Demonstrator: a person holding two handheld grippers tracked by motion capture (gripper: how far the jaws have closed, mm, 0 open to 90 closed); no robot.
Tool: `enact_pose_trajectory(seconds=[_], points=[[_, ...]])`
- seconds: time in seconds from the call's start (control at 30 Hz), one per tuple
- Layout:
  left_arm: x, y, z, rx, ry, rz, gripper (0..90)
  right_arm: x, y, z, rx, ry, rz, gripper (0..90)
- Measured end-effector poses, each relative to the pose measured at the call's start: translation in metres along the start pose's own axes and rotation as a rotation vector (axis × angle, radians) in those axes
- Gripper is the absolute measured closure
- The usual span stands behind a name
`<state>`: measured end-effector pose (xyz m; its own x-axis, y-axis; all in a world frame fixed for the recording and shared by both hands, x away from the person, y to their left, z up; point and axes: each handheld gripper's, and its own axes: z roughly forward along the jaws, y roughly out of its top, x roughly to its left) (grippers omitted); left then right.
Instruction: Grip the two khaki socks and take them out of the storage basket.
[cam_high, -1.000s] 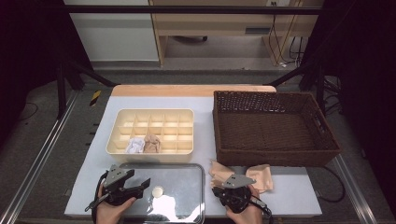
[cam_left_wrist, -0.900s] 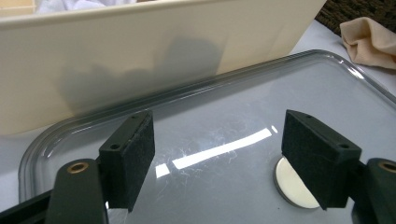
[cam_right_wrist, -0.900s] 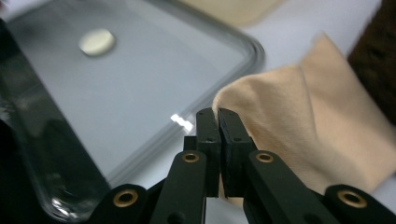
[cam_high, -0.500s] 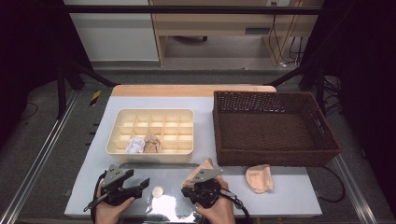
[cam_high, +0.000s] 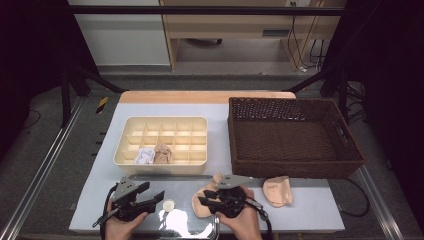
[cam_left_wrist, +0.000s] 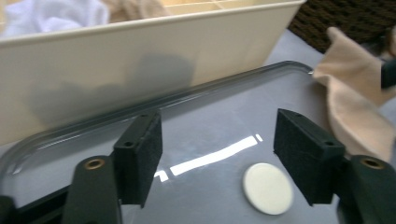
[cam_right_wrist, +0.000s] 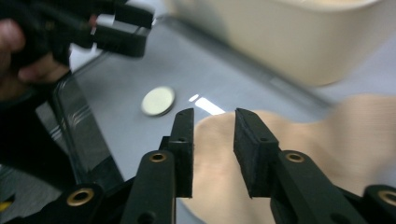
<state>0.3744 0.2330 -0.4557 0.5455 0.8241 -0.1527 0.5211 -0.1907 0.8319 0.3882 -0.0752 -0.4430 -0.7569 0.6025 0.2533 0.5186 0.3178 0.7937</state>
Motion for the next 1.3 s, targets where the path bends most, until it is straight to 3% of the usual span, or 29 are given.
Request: enact_pose_trajectory(seconds=[0.2,0.37,0.53,0.7,0.9,1.03,1.3], points=[[-0.017,0.007,-0.001,0.011,-0.049,0.017,45.6,-0.029,-0.001,-0.036,-0.056,-0.124,0.01,75.9],[-0.033,0.011,0.005,0.035,-0.062,0.042,53.2,-0.05,-0.014,-0.047,-0.029,-0.186,0.027,75.5],[-0.052,0.012,0.023,0.07,-0.079,0.05,57.5,-0.061,-0.027,-0.039,-0.009,-0.189,0.038,75.1],[-0.071,0.012,0.04,0.105,-0.083,0.063,57.7,-0.058,-0.034,-0.029,0.035,-0.168,0.027,74.9],[-0.076,0.005,0.051,0.139,-0.072,0.091,61.2,-0.055,-0.043,-0.022,0.063,-0.159,0.033,72.9],[-0.074,-0.001,0.057,0.171,-0.074,0.1,69.1,-0.053,-0.047,-0.019,0.068,-0.16,0.035,69.8],[-0.073,-0.002,0.056,0.17,-0.075,0.117,84.3,-0.052,-0.039,-0.021,-0.019,-0.158,0.046,69.4]])
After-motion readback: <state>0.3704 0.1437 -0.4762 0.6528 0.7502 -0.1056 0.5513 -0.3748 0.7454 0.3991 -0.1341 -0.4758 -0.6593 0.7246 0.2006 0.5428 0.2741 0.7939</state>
